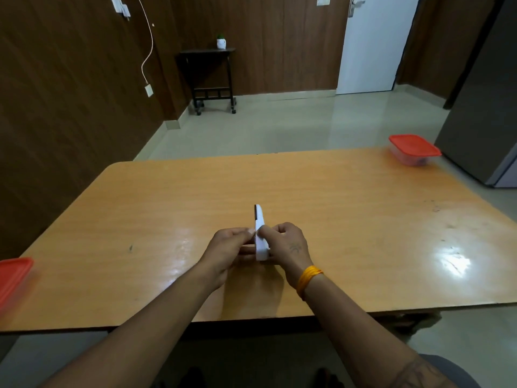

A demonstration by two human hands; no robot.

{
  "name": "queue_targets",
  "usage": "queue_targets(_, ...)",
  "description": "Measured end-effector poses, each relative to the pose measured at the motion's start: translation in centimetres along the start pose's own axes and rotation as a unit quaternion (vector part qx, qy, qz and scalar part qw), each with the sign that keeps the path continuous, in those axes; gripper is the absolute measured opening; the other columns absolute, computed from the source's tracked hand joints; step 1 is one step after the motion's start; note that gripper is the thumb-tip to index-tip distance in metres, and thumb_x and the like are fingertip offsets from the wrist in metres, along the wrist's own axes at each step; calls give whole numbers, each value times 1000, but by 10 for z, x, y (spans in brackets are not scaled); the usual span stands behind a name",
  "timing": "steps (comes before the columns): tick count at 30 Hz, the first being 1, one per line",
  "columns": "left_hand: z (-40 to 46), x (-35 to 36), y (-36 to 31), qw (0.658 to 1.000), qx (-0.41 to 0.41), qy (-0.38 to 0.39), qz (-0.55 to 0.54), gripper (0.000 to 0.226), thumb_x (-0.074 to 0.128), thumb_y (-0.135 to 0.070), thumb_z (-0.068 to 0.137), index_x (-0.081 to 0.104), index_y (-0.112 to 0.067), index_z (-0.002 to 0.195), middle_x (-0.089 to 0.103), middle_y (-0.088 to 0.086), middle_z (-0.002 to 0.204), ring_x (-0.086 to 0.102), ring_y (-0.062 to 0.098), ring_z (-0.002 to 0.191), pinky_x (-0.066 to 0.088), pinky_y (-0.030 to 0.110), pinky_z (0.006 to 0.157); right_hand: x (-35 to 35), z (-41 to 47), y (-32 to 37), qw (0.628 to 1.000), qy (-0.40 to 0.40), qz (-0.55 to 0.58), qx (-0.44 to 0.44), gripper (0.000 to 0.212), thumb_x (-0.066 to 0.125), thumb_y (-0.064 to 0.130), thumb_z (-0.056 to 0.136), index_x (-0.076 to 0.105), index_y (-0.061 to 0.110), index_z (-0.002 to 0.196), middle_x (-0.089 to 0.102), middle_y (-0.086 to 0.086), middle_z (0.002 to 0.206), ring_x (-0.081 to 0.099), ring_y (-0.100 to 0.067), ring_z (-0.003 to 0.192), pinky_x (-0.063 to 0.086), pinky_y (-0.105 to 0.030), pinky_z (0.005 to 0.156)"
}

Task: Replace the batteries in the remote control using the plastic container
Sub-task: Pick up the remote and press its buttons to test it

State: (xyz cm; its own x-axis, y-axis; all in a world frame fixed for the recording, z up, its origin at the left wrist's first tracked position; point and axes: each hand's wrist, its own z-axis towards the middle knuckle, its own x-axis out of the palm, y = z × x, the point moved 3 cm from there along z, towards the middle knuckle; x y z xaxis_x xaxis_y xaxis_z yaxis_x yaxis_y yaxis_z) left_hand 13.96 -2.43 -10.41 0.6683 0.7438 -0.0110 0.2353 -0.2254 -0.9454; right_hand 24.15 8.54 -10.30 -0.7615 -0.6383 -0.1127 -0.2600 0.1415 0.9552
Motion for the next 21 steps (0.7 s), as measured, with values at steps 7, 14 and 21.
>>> queue_targets(7, 13, -13, -8, 997, -6, -30, -74, 38, 82, -1, 86, 69, 1, 122, 82, 15, 104, 81, 22, 83, 64, 28, 65, 12, 15, 1, 999, 39, -9, -25, 27, 63, 34, 86, 60, 17, 107, 73, -13, 108, 77, -32, 91, 68, -53, 70)
queue_targets(14, 49, -31, -18, 994, 13, -57, -88, 35, 73, 12, 88, 73, -2, 120, 81, 15, 105, 82, 22, 84, 66, 28, 67, 39, 48, 15, 995, -23, -65, -67, 12, 59, 20, 93, 67, 12, 98, 74, -7, 96, 75, -26, 88, 66, -53, 76)
queue_targets(21, 97, -38, -28, 993, 24, -109, -44, 34, 79, 11, 83, 75, 1, 115, 80, 15, 102, 79, 29, 93, 65, 40, 89, 53, 95, 30, 984, -73, -148, -68, 21, 61, 16, 92, 81, 14, 89, 78, -7, 91, 73, -26, 86, 65, -43, 77)
